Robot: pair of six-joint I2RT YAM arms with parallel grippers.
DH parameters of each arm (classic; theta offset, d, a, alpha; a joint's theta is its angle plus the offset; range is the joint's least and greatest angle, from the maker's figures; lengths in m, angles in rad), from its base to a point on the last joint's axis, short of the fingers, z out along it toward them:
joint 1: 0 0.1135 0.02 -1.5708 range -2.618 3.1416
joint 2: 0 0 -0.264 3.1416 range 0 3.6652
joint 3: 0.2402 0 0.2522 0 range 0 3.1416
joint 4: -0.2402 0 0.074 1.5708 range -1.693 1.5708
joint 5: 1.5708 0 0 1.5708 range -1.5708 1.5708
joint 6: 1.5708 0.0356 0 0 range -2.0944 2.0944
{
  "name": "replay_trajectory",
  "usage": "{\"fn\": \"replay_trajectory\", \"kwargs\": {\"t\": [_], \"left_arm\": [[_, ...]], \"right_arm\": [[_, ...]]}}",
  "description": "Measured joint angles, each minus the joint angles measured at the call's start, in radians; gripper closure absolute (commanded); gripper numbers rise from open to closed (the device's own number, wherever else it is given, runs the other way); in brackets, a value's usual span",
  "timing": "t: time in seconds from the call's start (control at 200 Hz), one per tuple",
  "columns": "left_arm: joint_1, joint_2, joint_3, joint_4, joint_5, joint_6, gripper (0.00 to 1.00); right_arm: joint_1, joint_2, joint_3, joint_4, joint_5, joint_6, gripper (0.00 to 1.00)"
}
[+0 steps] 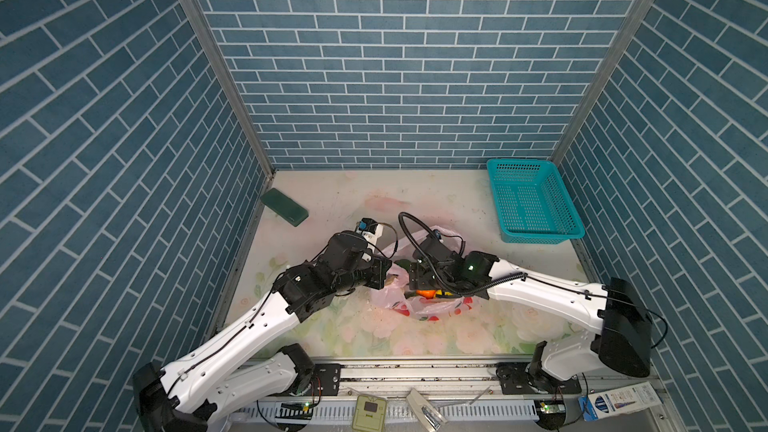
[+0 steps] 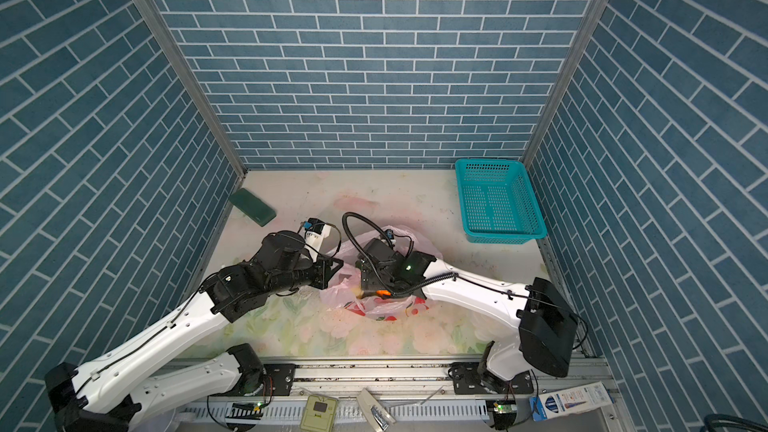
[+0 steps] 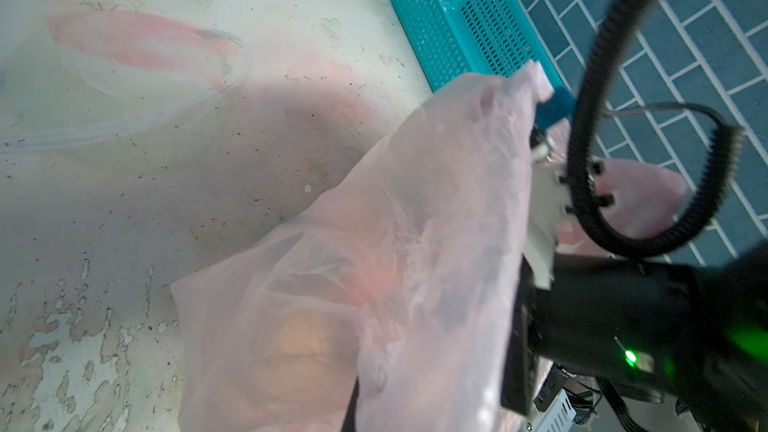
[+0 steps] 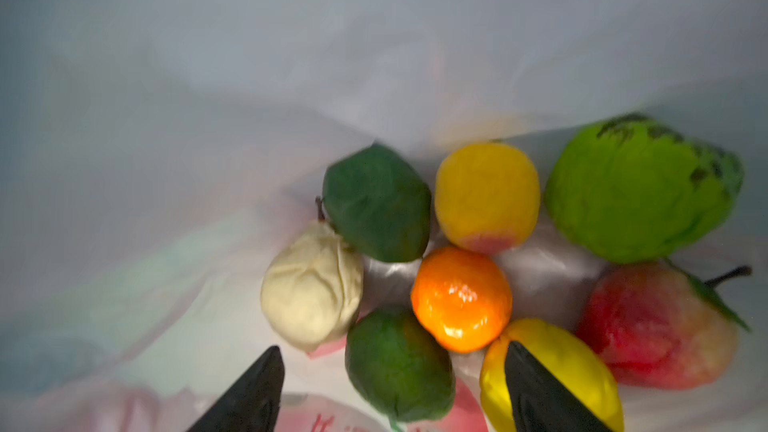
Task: Untie the knot of the plastic bag and take out the fruit
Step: 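Reach the right gripper into the open bag above the fruit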
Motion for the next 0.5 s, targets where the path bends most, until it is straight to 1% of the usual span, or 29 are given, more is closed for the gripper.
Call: {"fn": "replay_trajectory", "kwargs": {"t": [0.125, 0.25, 0.325, 0.405, 0.5], "left_arm": [[-0.014, -0.001, -0.009, -0.001, 0.003, 0.023, 1.0], [-0.034, 0.0, -0.026, -0.005, -0.001, 0.043, 1.0], [-0.045, -0.001, -0.041, -0.005, -0.01, 0.048, 1.0], [-0.054, -0.004, -0.064, -0.005, -0.028, 0.048, 1.0], [-0.058, -0.005, -0.086, -0.005, -0.065, 0.043, 1.0]], "right_arm": [[-0.073, 0.049, 0.034, 0.052, 0.069, -0.031, 0.14], [-0.131, 0.061, 0.038, 0.074, 0.217, -0.069, 0.1], [-0.164, 0.055, 0.037, 0.072, 0.278, -0.08, 0.1], [-0.2, 0.039, 0.034, 0.061, 0.312, -0.084, 0.1], [-0.22, 0.004, 0.022, 0.033, 0.312, -0.102, 0.1]]}}
